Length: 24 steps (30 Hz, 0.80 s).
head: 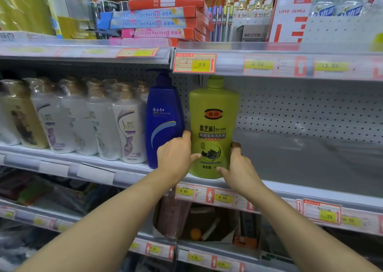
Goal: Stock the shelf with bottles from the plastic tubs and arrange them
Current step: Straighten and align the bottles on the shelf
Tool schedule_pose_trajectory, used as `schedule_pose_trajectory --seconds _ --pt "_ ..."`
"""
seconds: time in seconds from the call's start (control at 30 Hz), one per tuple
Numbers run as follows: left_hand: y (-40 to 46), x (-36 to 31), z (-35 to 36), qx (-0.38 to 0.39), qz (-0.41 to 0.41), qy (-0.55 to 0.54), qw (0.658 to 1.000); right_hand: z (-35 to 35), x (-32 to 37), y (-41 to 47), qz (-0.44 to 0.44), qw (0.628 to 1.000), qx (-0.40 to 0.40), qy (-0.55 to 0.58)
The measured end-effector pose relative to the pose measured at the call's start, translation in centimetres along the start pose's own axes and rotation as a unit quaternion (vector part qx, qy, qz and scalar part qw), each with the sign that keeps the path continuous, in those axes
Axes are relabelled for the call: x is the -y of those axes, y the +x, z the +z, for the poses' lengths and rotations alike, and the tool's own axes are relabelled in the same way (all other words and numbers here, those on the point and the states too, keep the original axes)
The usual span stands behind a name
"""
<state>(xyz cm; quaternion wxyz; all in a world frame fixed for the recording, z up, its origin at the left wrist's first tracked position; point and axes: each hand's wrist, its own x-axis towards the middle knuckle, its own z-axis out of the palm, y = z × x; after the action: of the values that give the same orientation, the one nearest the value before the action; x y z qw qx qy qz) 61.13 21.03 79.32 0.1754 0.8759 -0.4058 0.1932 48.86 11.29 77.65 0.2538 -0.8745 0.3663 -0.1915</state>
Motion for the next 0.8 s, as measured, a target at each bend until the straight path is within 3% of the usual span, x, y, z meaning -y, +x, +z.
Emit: schedule_pose_trajectory --seconds 0.3,0.67,0.8 --pt "-0.7 -0.4 -0.5 -0.001 -0.019 -0.007 1.0 -0.8 -0.3 -0.5 -0.043 0.996 0.009 -0.078" --pt "-0.6 -0.9 -0.1 0.006 -0.036 0.038 0.999 -0.5 -0.1 0.4 -0.042 0.994 -0.029 -0.097" --pt "-1.3 0.6 -0.5 0.013 -0.055 0.048 0.997 -0.7 0.0 -0.7 -0.057 0.991 -0.08 -0.088"
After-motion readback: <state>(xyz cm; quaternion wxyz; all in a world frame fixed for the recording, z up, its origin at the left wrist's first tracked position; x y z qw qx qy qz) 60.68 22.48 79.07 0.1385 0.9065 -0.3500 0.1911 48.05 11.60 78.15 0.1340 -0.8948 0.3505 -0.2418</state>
